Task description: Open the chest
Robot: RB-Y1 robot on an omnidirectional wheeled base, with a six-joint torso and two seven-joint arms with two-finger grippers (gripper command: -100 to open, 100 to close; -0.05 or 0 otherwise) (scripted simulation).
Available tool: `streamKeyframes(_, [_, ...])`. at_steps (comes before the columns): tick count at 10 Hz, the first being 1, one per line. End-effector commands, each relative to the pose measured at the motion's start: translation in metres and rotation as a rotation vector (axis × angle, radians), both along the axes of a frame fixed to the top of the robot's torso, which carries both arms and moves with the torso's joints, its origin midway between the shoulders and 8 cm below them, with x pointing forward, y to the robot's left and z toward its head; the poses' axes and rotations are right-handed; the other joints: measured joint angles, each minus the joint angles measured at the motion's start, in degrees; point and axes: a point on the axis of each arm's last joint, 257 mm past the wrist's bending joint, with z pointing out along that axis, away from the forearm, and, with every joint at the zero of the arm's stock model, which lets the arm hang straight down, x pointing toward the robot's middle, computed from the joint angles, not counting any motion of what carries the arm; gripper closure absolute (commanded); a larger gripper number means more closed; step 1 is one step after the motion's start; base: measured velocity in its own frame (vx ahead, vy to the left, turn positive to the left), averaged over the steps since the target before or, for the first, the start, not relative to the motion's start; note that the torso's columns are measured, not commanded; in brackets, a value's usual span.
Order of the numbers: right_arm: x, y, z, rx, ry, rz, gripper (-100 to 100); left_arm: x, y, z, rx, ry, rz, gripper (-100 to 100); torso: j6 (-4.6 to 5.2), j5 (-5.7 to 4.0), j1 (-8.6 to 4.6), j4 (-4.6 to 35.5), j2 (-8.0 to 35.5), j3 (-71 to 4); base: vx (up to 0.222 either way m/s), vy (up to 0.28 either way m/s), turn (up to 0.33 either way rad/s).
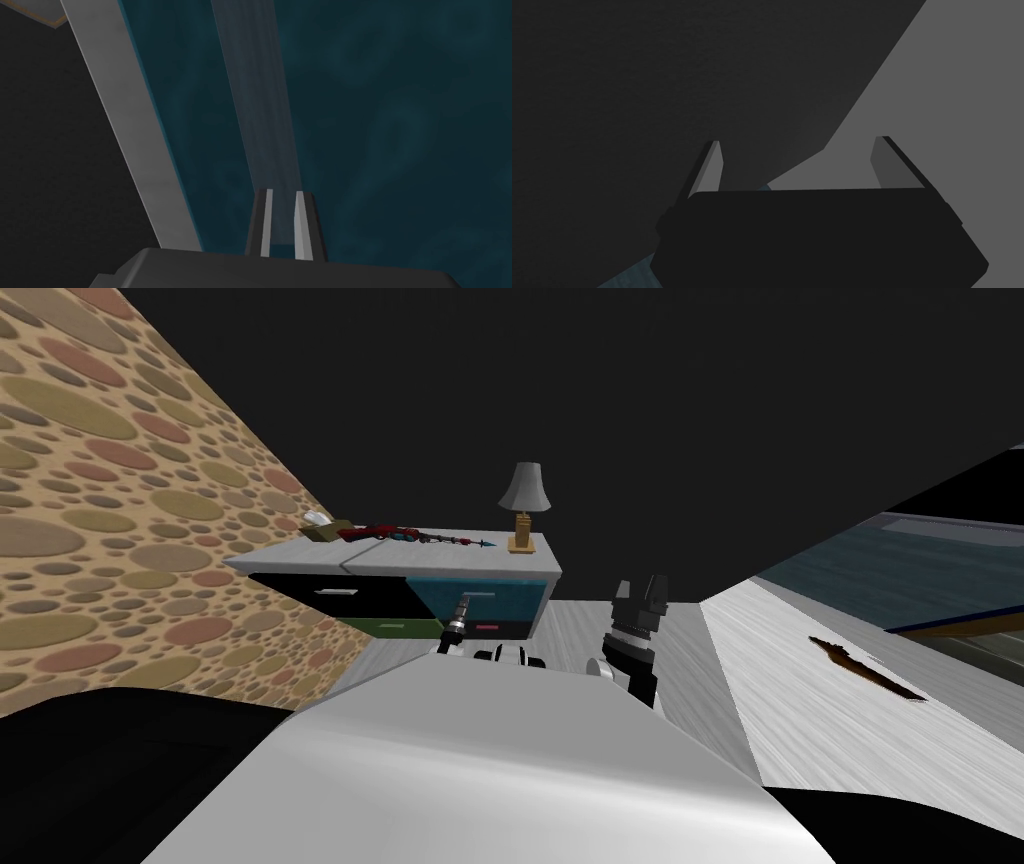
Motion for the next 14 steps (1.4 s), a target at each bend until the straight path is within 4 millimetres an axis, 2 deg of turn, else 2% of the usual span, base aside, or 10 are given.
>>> streamKeyframes(1, [0.000, 0.000, 0.000, 0.000, 0.000, 0.000, 0, 0.018, 0.004, -0.003, 0.005, -0.004, -0.009, 100, 0.00, -0.06, -0.07, 0.08, -0.04, -0.07, -0.126, -0.044, 0.056])
streamKeyframes(2, [0.000, 0.000, 0.000, 0.000, 0.000, 0.000, 0, 0.026, 0.000, -0.004, 0.002, -0.003, -0.017, 100, -0.03, -0.10, -0.17, 0.10, 0.06, -0.04, -0.114, -0.020, 0.032])
streamKeyframes(3, [0.000, 0.000, 0.000, 0.000, 0.000, 0.000, 0, 0.024, 0.000, -0.013, 0.000, 0.017, -0.017, 100, -0.03, -0.10, -0.13, 0.11, 0.05, -0.03, -0.052, 0.002, -0.007])
streamKeyframes(4, [0.000, 0.000, 0.000, 0.000, 0.000, 0.000, 0, 0.035, 0.003, -0.008, 0.005, 0.001, -0.022, 100, -0.04, -0.08, -0.10, 0.07, -0.07, -0.10, -0.099, -0.009, 0.071])
streamKeyframes(5, [0.000, 0.000, 0.000, 0.000, 0.000, 0.000, 0, 0.041, -0.001, -0.012, 0.002, 0.009, -0.029, 100, -0.05, -0.10, -0.16, 0.10, 0.10, -0.03, -0.099, -0.019, 0.034])
streamKeyframes(6, [0.000, 0.000, 0.000, 0.000, 0.000, 0.000, 0, 0.040, -0.001, -0.016, 0.001, 0.017, -0.028, 100, -0.03, -0.12, -0.23, 0.13, 0.13, 0.01, -0.041, -0.013, -0.012])
streamKeyframes(10, [0.000, 0.000, 0.000, 0.000, 0.000, 0.000, 0, 0.074, -0.001, -0.010, 0.005, 0.001, -0.047, 100, -0.04, -0.11, -0.21, 0.16, 0.29, 0.10, -0.114, -0.023, 0.047])
streamKeyframes(11, [0.000, 0.000, 0.000, 0.000, 0.000, 0.000, 0, 0.073, -0.002, -0.017, 0.003, 0.017, -0.048, 100, -0.03, -0.12, -0.22, 0.13, 0.12, 0.02, -0.037, -0.015, -0.005])
streamKeyframes(13, [0.000, 0.000, 0.000, 0.000, 0.000, 0.000, 0, 0.091, -0.002, -0.004, 0.007, -0.010, -0.055, 100, -0.05, -0.09, -0.12, 0.07, 0.01, -0.09, -0.086, -0.011, 0.045])
streamKeyframes(14, [0.000, 0.000, 0.000, 0.000, 0.000, 0.000, 0, 0.092, -0.003, -0.008, 0.005, -0.001, -0.057, 100, -0.03, -0.10, -0.18, 0.11, 0.08, -0.02, -0.040, -0.012, 0.001])
